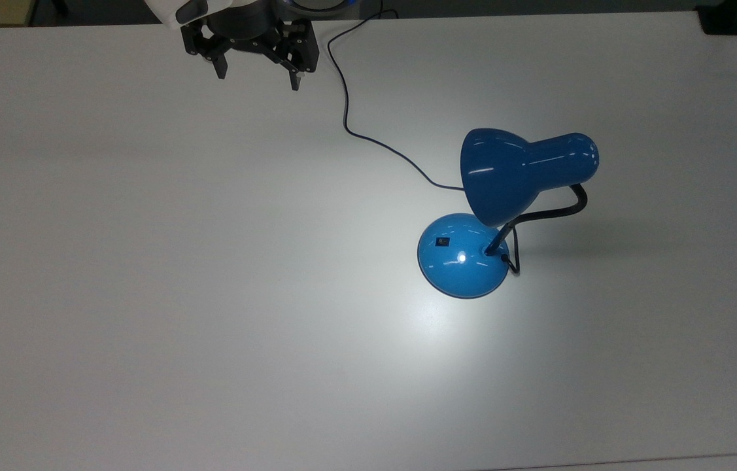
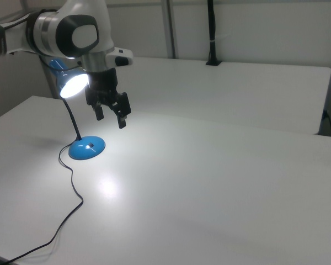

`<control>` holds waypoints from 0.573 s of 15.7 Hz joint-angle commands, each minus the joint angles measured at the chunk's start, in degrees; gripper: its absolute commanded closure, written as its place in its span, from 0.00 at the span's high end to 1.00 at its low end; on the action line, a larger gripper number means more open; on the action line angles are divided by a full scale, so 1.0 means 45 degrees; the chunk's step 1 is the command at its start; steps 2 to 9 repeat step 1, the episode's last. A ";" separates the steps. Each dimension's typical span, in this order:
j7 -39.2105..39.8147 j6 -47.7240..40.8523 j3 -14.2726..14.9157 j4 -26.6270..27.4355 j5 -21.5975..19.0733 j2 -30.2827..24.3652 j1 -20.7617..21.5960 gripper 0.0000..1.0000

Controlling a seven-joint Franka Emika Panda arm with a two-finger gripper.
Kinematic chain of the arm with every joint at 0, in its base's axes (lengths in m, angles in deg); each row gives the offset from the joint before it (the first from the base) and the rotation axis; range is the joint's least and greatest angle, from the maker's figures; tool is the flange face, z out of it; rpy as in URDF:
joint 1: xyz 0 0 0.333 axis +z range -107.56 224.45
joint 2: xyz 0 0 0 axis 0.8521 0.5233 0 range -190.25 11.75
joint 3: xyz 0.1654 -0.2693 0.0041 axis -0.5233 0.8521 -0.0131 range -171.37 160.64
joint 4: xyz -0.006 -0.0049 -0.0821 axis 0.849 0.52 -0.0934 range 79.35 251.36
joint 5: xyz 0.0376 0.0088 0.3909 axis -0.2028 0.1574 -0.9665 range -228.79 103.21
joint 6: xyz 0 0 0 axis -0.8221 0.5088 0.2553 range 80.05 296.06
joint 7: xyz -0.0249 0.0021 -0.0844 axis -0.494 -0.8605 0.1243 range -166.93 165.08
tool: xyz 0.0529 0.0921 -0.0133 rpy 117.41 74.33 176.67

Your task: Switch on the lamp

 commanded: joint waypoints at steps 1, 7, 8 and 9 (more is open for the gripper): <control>0.0151 -0.0169 -0.0031 0.0244 0.0053 -0.0216 -0.0014 1.00; 0.0151 -0.0169 -0.0031 0.0244 0.0053 -0.0216 -0.0014 1.00; 0.0151 -0.0169 -0.0031 0.0244 0.0053 -0.0216 -0.0014 1.00; 0.0151 -0.0169 -0.0031 0.0244 0.0053 -0.0216 -0.0014 1.00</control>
